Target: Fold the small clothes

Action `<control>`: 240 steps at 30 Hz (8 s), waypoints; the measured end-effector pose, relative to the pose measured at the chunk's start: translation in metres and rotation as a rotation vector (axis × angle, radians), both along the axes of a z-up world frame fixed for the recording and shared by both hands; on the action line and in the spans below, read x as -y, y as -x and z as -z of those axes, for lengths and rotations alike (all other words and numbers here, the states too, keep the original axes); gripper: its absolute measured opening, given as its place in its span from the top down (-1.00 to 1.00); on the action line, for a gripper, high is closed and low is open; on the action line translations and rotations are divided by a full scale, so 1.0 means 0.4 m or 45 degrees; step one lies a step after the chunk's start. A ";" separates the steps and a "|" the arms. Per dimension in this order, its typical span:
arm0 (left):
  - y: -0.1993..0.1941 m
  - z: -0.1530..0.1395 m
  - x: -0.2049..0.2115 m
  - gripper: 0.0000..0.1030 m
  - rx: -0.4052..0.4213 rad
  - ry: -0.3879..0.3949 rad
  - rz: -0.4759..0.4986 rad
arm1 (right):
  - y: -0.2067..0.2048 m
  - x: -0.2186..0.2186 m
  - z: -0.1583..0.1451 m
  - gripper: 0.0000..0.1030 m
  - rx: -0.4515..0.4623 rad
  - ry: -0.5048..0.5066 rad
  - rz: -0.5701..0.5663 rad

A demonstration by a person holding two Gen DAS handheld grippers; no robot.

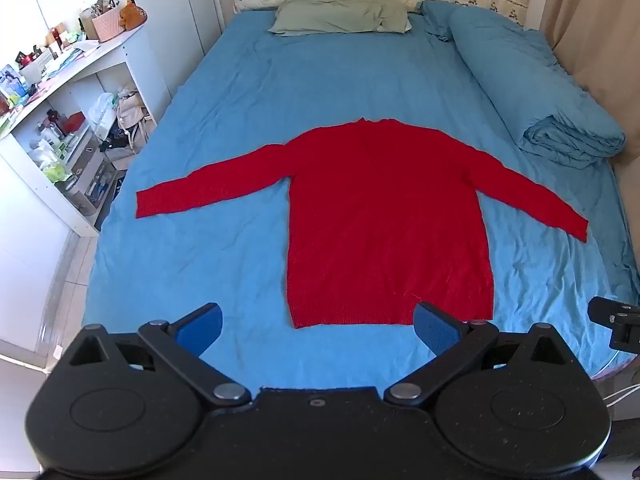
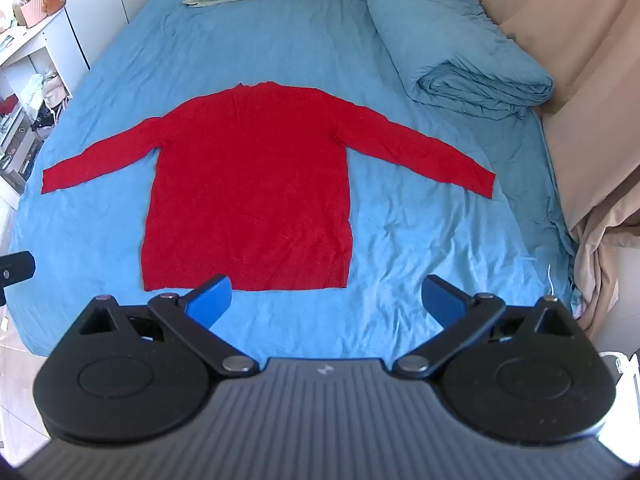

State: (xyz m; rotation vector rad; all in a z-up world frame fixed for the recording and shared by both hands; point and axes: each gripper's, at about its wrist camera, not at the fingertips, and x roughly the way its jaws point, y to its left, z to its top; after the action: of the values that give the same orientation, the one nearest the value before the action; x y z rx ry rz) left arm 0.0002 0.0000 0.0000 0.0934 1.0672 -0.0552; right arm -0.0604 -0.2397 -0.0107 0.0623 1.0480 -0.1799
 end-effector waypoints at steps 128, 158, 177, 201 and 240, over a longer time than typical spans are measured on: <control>-0.825 0.395 0.507 -1.00 -0.034 0.067 0.014 | -0.511 0.693 0.498 -1.00 -0.077 -0.229 0.613; -1.177 0.911 0.803 -1.00 -0.121 0.001 0.057 | -0.715 1.069 1.043 -0.59 0.192 -0.449 1.283; -1.201 0.967 0.731 -1.00 -0.200 0.048 -0.010 | -0.819 0.983 0.883 0.56 0.439 -0.310 1.019; -1.086 0.822 -0.095 -1.00 0.000 -0.021 -0.323 | -1.292 -0.105 0.842 0.56 0.491 -0.606 -0.338; -1.161 0.792 0.113 -0.93 0.018 0.046 0.207 | -0.995 -0.112 0.906 -0.89 0.406 -0.155 -0.749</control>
State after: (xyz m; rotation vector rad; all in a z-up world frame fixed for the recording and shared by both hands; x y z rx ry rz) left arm 0.4647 -0.0451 -0.3170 0.1476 1.0425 -0.2198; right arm 0.3374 -0.1949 -0.3731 -0.1060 0.7207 0.4165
